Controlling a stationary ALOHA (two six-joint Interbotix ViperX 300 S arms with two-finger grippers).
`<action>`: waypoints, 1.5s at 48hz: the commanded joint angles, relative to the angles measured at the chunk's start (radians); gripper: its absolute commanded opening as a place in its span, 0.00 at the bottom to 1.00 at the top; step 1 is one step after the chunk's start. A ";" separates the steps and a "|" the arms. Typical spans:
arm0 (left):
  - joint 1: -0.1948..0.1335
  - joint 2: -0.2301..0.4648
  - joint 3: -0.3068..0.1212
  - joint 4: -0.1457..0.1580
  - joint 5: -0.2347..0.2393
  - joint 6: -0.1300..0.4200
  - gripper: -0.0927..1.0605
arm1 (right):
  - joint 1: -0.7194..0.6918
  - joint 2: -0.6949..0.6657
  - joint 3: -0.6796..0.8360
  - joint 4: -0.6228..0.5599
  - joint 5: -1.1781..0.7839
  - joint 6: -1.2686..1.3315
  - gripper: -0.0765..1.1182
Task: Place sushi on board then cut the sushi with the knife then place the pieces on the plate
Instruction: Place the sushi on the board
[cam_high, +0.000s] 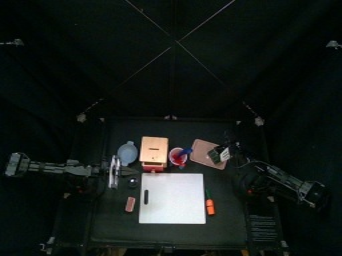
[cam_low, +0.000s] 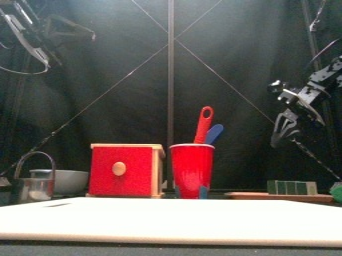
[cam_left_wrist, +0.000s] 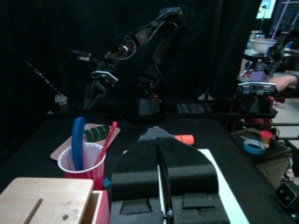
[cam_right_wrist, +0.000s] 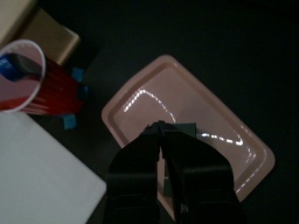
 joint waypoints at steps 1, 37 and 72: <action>0.000 0.003 -0.012 0.011 -0.009 0.002 0.08 | 0.017 0.081 -0.034 0.003 0.014 -0.002 0.55; -0.002 0.003 0.002 0.040 -0.009 0.002 0.08 | 0.025 0.275 -0.061 -0.115 0.014 0.005 0.90; -0.002 0.003 0.006 0.040 -0.025 0.002 0.08 | -0.005 0.411 -0.074 -0.121 0.014 0.006 0.71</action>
